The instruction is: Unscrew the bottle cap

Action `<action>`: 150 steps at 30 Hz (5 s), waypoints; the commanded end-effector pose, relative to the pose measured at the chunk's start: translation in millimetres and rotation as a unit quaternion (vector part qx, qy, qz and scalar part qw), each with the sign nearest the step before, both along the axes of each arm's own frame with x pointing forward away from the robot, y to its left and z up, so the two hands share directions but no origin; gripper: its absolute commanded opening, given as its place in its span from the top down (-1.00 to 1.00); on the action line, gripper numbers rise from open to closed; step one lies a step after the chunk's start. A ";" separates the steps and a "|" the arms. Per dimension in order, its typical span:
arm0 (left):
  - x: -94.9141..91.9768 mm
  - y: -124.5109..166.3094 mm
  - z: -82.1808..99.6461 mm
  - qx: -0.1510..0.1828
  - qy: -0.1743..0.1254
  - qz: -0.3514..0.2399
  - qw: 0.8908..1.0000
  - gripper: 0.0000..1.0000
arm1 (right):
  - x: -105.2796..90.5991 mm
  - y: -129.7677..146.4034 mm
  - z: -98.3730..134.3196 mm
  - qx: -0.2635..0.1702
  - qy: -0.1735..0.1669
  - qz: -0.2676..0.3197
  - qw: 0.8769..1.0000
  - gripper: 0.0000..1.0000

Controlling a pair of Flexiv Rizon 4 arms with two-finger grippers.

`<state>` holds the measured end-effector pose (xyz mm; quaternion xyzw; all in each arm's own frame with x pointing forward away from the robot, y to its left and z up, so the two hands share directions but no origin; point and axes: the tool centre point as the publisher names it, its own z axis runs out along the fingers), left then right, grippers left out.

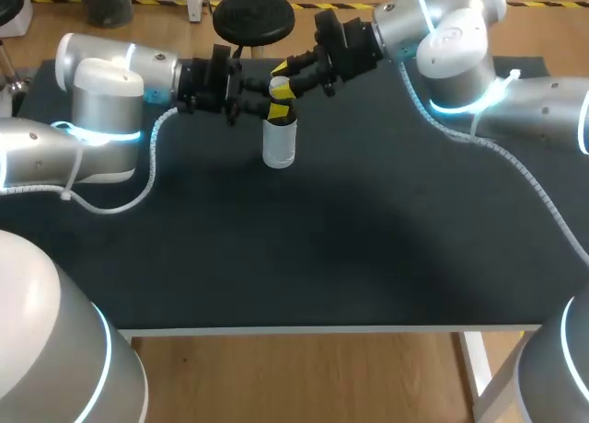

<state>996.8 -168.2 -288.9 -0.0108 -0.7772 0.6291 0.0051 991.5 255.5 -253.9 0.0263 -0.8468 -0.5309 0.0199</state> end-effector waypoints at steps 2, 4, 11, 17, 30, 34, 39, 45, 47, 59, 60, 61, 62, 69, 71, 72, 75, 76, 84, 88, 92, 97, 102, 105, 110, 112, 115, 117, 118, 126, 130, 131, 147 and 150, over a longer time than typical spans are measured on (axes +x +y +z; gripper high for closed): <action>5.6 0.3 0.9 0.001 0.001 0.000 1.000 1.00 | 0.3 0.9 0.3 0.000 -0.001 0.021 1.000 1.00; 5.6 0.3 0.9 0.001 0.001 0.000 1.000 1.00 | 2.0 2.0 0.5 -0.001 -0.004 0.043 0.999 1.00; 5.6 0.3 0.9 0.001 0.001 0.000 1.000 1.00 | 8.9 3.2 -0.2 0.008 0.010 0.157 0.987 1.00; 5.6 0.3 0.9 0.001 0.001 0.000 1.000 1.00 | 10.8 1.3 4.8 -0.002 0.022 0.237 0.971 1.00; 5.6 0.3 0.9 0.001 0.001 0.000 1.000 1.00 | 4.3 10.6 12.2 -0.064 0.007 0.465 0.883 1.00; 5.6 0.3 0.9 0.001 0.001 0.000 1.000 1.00 | 2.3 11.2 12.1 -0.060 0.005 0.507 0.860 1.00; 5.6 0.3 0.9 0.001 0.001 0.000 1.000 1.00 | -1.3 7.6 11.9 -0.055 0.006 0.546 0.836 1.00; 5.6 0.3 0.9 0.001 0.001 0.000 1.000 1.00 | -1.6 -1.8 9.8 -0.047 0.011 0.570 0.820 1.00; 5.6 0.3 0.9 0.001 0.001 0.000 1.000 1.00 | -0.8 -4.1 9.3 -0.049 0.013 0.570 0.820 1.00; 5.6 0.3 0.9 0.001 0.001 0.000 1.000 1.00 | 3.0 -11.7 19.0 -0.002 -0.028 0.504 0.863 -1.00; 5.6 0.3 0.9 0.001 0.001 0.000 1.000 1.00 | 3.3 -11.6 19.7 -0.002 -0.029 0.491 0.871 -1.00; 5.6 0.3 0.9 0.001 0.001 0.000 1.000 1.00 | 3.4 -11.4 20.1 0.000 -0.030 0.480 0.877 -1.00; 5.6 0.3 0.9 0.001 0.001 0.000 1.000 1.00 | 4.2 -11.2 20.6 -0.004 -0.023 0.448 0.894 -1.00; 5.6 0.3 0.9 0.001 0.001 0.000 1.000 1.00 | 6.9 -7.5 20.1 -0.006 -0.030 0.240 0.970 -1.00; 5.6 0.3 0.9 0.001 0.001 0.000 1.000 1.00 | 5.1 -4.8 18.2 0.018 -0.025 0.178 0.984 -1.00; 5.6 0.3 0.9 0.001 0.001 0.000 1.000 1.00 | 5.4 -4.7 16.8 0.025 -0.028 0.177 0.984 -1.00; 5.6 0.3 0.9 0.001 0.001 0.000 1.000 1.00 | 3.9 -6.9 9.5 0.024 -0.038 0.126 0.991 -1.00; 5.6 0.3 0.9 0.001 0.001 0.000 1.000 1.00 | 3.9 -9.6 6.8 0.021 -0.041 0.102 0.994 -1.00; 5.6 0.3 0.9 0.001 0.001 0.000 1.000 1.00 | -1.0 -20.6 5.8 0.048 -0.052 0.021 0.997 -1.00; 5.6 0.3 0.9 0.001 0.001 0.000 1.000 1.00 | -1.4 -22.7 8.8 0.048 -0.051 0.003 0.998 -1.00; 5.6 0.3 0.9 0.001 0.001 0.000 1.000 1.00 | -0.4 -22.2 8.6 0.036 -0.034 -0.022 0.999 -1.00; 5.6 0.3 0.9 0.001 0.001 0.000 1.000 1.00 | 0.1 -21.8 6.2 0.031 -0.025 -0.053 0.998 -1.00; 5.6 0.3 0.9 0.001 0.001 0.000 1.000 1.00 | -1.4 -18.8 3.4 0.036 -0.026 -0.062 0.997 -1.00; 5.6 0.3 0.9 0.001 0.001 0.000 1.000 1.00 | -2.6 -16.3 3.3 0.038 -0.027 -0.062 0.997 -1.00; 5.6 0.3 0.9 0.001 0.001 0.000 1.000 1.00 | -4.4 -12.5 6.9 0.035 -0.035 -0.074 0.996 -1.00; 5.6 0.3 0.9 0.001 0.001 0.000 1.000 1.00 | -4.7 -11.7 8.0 0.035 -0.035 -0.075 0.996 -1.00; 5.6 0.3 0.9 0.001 0.001 0.000 1.000 1.00 | -4.7 -10.4 8.8 0.038 -0.036 -0.077 0.996 -1.00; 5.6 0.3 0.9 0.001 0.001 0.000 1.000 1.00 | -4.5 -9.7 9.4 0.039 -0.036 -0.077 0.996 -1.00; 5.6 0.3 0.9 0.001 0.001 0.000 1.000 1.00 | -4.3 -9.1 9.7 0.039 -0.036 -0.076 0.996 -1.00; 5.6 0.3 0.9 0.001 0.001 0.000 1.000 1.00 | -3.4 -5.0 7.4 0.044 -0.028 -0.068 0.996 -1.00; 5.6 0.3 0.9 0.001 0.001 0.000 1.000 1.00 | -2.1 -3.5 7.3 0.044 -0.027 -0.064 0.997 -1.00; 5.6 0.3 0.9 0.001 0.001 0.000 1.000 1.00 | -1.9 -3.4 7.3 0.045 -0.026 -0.063 0.997 -1.00; 5.6 0.3 0.9 0.001 0.001 0.000 1.000 1.00 | -0.2 -2.9 7.3 0.043 -0.023 -0.053 0.997 1.00; 5.6 0.3 0.9 0.001 0.001 0.000 1.000 1.00 | 0.0 -3.0 7.1 0.044 -0.023 -0.051 0.997 1.00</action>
